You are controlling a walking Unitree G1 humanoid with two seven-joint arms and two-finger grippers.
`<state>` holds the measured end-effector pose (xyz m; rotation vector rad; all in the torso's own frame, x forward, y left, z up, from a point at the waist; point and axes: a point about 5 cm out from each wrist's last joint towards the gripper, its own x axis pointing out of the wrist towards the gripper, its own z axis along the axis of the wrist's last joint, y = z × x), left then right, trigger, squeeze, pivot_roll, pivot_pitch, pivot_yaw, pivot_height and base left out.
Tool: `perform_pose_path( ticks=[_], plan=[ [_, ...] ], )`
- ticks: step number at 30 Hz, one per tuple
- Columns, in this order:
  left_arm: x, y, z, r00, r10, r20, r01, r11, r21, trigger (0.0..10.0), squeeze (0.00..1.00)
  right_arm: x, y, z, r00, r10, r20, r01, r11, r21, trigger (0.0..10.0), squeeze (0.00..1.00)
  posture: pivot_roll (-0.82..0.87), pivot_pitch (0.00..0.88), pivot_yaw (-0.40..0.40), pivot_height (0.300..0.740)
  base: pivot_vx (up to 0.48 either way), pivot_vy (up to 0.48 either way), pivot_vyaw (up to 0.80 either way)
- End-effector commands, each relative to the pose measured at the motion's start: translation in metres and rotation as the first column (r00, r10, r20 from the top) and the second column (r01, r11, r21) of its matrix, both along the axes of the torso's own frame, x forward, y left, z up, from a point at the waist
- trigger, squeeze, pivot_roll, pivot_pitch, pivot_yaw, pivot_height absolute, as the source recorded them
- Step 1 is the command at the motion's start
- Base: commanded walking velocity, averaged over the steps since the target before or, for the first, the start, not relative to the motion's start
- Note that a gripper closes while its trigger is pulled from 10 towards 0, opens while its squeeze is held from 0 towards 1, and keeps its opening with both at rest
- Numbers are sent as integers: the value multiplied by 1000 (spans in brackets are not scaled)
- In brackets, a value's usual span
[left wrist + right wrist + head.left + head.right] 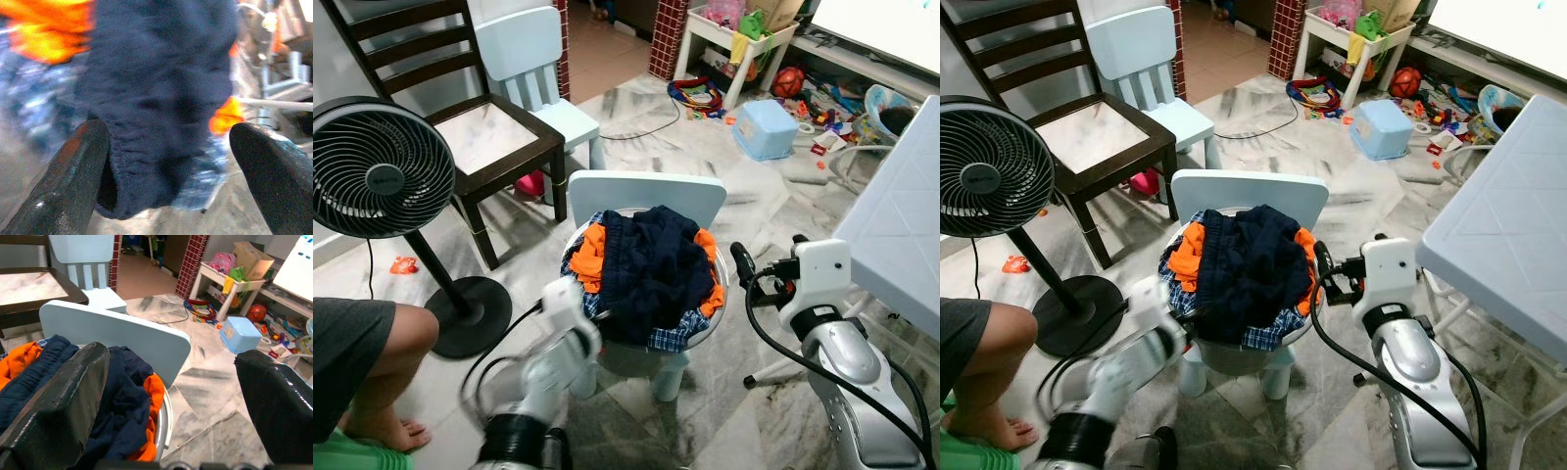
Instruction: Hang hanger
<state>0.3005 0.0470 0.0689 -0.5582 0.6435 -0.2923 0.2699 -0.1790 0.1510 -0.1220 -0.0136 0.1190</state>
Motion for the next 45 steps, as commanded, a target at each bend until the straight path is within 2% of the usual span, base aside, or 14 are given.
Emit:
perform_pose_path(
  ticks=[1,4,9,11,12,13,29,38,39,40,41,42,43,45],
  plan=[
    [-13,-10,-15,998,-20,-58,20,1000,3,10000,0,-1,-4,-2,1000,-13,-17,13,1000,-3,10000,0,-68,129,-70,740,0,0,0],
    [-9,-11,-22,997,-55,-47,58,995,84,10000,0,-6,-5,-3,1000,-12,-26,12,1000,-1,10000,0,-78,135,-63,740,0,0,0],
    [-10,-9,-32,995,-47,-88,53,996,76,10000,0,-12,-7,-7,999,-19,-44,19,1000,2,10000,0,-83,142,-55,740,0,0,0],
    [-10,-8,-34,995,-16,-96,21,998,57,10000,0,-16,0,-11,996,50,-77,-50,999,11,10000,0,-85,144,-53,740,0,0,0],
    [-9,-6,-36,995,3,-100,2,999,51,3765,0,-18,3,-13,991,89,-96,-88,996,9,10000,0,-85,144,-52,740,0,0,0],
    [-9,-4,-40,994,25,-110,-19,999,50,0,0,-21,6,-16,984,134,-117,-135,991,4,10000,0,-87,144,-51,740,0,0,0],
    [9,29,-40,989,145,-38,-139,983,118,0,0,-25,13,-22,975,167,-149,-172,985,-19,10000,0,-83,151,-54,740,0,0,0],
    [11,19,-38,993,106,-53,-104,994,39,0,0,-23,11,-21,975,169,-146,-176,984,-35,10000,0,-91,149,-55,740,0,0,0],
    [12,16,-36,995,85,-44,-83,996,41,4431,0,-23,11,-20,975,169,-145,-176,984,-35,10000,0,-91,149,-55,740,0,0,0],
    [12,13,-33,997,66,-36,-65,997,38,6275,0,-23,11,-20,975,169,-144,-176,984,-35,10000,0,-90,148,-54,740,0,0,0],
    [12,10,-32,998,52,-30,-51,998,40,10000,0,-23,11,-20,975,169,-144,-176,984,-36,10000,0,-89,147,-54,740,0,0,0],
    [12,5,-27,999,32,-15,-32,999,27,10000,0,-23,12,-21,975,170,-144,-177,984,-35,10000,0,-87,146,-53,740,0,0,0],
    [11,3,-26,1000,22,-10,-22,999,30,10000,1000,-24,13,-21,975,172,-144,-178,983,-35,10000,0,-85,146,-52,740,0,0,0],
    [9,0,-25,1000,4,2,-4,999,33,10000,1000,-24,14,-22,974,175,-144,-181,983,-34,10000,0,-85,146,-52,740,0,0,0]
  ],
)
